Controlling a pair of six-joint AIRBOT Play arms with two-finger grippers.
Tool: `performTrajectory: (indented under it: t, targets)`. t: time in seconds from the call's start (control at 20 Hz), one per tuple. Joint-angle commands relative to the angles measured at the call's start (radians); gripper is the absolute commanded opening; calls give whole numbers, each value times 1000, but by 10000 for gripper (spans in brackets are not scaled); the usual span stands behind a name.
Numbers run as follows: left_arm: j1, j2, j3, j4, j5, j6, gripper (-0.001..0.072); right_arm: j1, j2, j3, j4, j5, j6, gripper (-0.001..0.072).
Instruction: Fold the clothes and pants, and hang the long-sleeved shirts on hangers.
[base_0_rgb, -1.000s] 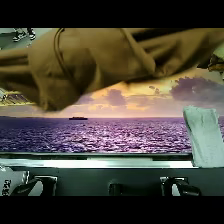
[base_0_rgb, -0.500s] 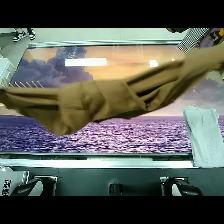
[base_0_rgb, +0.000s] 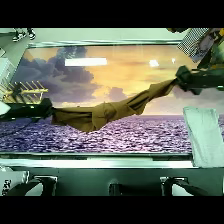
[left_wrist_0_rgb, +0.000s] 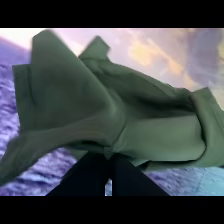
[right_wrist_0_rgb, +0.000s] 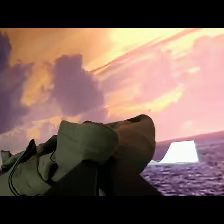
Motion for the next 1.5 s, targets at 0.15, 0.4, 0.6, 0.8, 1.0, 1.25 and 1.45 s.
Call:
performTrajectory:
  t: [0.15, 0.4, 0.6, 0.8, 1.0, 1.25, 1.45]
  targets:
    - [-27, -314, -39, -5, 121, 5, 21, 1, -259, -10, 63, -35, -13, 29]
    - [3, -278, -15, -5, 27, 130, 521, 44, -256, -9, 61, -5, -74, 29]
    - [126, -141, -10, -4, -123, 249, 554, 74, -254, -9, 59, 22, -84, 29]
    - [144, -10, -143, -49, -172, 315, 553, 74, -240, -9, 58, 24, -88, 29]
    - [26, -5, -306, -322, -2, 315, 554, 74, -234, -9, 58, 29, -87, 29]
    - [-255, -100, -331, -433, 242, 177, 553, 74, -228, -9, 56, 31, -87, 29]
    - [-386, -185, -323, -439, 320, 60, 553, 74, -228, -9, 57, 32, -87, 29]
